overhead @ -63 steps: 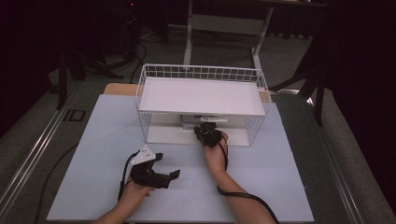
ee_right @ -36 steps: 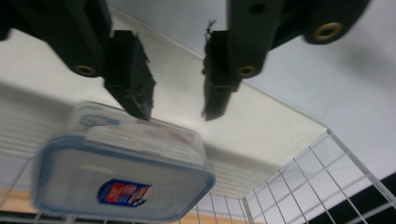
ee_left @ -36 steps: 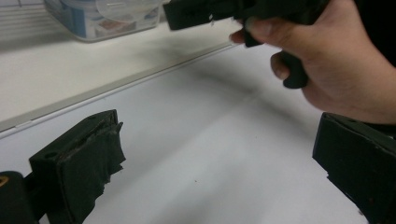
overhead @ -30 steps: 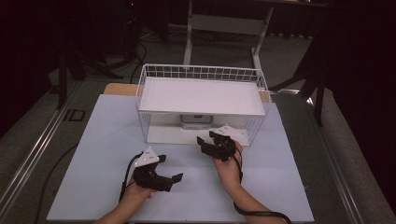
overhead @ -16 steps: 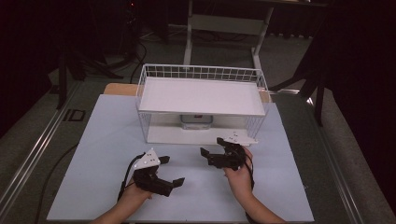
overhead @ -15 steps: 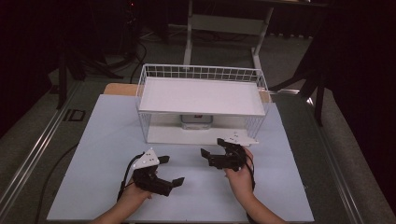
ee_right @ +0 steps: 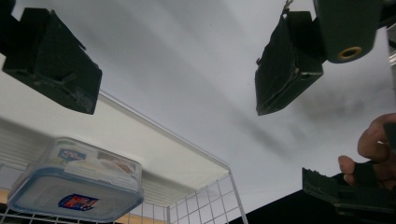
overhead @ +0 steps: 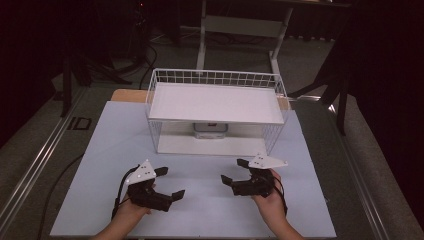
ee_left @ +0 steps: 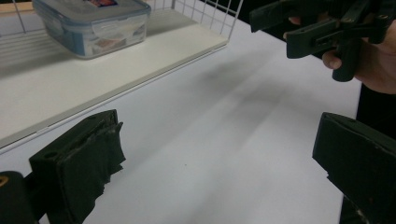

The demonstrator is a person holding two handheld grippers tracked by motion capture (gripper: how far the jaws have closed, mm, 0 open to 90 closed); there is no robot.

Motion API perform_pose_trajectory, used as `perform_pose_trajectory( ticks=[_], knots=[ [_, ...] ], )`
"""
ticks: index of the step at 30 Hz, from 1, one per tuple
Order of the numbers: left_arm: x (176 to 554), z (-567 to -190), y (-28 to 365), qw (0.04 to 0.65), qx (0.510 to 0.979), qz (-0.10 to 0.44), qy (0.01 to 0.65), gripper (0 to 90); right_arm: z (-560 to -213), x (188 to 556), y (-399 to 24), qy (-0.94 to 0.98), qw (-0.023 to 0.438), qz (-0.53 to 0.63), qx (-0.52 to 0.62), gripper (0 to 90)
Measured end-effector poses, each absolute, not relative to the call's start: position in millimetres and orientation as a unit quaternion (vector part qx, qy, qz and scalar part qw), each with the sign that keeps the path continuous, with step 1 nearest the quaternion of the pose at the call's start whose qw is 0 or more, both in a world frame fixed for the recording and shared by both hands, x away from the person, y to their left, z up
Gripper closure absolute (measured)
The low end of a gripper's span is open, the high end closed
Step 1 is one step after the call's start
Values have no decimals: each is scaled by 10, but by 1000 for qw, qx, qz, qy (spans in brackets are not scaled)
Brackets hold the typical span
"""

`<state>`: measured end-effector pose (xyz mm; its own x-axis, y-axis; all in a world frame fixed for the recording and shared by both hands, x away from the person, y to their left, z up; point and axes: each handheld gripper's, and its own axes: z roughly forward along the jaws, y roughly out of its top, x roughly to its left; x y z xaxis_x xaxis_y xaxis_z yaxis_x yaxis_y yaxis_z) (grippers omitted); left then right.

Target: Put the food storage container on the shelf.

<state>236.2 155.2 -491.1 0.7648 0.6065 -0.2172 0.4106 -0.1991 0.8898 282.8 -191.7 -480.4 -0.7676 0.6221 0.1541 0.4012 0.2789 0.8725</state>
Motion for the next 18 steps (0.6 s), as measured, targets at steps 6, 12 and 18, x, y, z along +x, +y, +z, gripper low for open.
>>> perform_pose_trajectory(
  ticks=[6, 12, 18],
  knots=[
    [2295, -4933, 1629, 539, 768, 102, 329, 22, -4784, 2740, -2018, 791, 110, 512, 318, 147],
    [2255, -4928, 1717, 541, 772, 112, 315, 22, -4768, 2660, -2127, 791, 115, 513, 313, 148],
    [2211, -4938, 1801, 531, 774, 133, 318, 22, -4800, 2579, -2245, 802, 114, 499, 309, 148]
  ],
)
